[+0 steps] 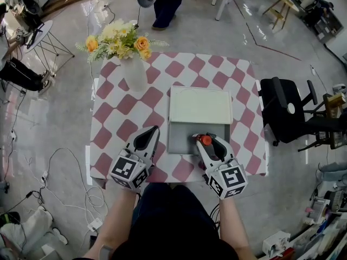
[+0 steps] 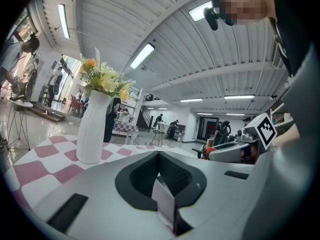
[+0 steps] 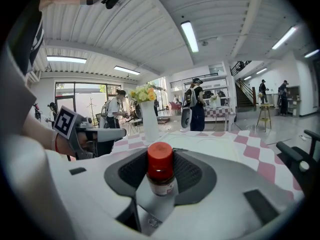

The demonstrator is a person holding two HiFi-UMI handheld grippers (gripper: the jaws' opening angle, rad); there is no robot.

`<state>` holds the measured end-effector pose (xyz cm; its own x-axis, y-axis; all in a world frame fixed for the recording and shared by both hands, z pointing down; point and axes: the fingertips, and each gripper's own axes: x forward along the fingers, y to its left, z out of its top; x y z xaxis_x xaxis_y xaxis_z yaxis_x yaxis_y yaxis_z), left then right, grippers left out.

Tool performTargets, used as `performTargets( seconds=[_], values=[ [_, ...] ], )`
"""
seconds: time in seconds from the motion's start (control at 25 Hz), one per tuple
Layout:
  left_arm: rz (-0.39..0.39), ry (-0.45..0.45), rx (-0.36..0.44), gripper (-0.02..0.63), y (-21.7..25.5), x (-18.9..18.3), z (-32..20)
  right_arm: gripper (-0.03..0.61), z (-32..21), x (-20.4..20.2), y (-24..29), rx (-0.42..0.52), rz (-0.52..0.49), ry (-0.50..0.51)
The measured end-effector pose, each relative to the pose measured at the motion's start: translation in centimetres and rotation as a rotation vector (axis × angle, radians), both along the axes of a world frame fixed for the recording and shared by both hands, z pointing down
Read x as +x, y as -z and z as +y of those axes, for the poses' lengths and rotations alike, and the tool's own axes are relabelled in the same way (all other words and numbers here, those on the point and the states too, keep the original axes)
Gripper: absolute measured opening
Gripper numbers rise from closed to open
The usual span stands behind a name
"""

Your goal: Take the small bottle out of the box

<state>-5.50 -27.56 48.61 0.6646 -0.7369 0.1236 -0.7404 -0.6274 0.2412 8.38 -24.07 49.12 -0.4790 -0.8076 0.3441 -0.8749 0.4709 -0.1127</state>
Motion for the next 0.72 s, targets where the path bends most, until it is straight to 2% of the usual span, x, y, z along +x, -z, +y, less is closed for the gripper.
performTargets(
  seconds=[0.72],
  values=[
    [0.039,-0.005,0.031,0.003,3.7,0.6,0.4,0.152,1.5,3.2,4.1,0.057,-0.021,-0.079]
  ],
)
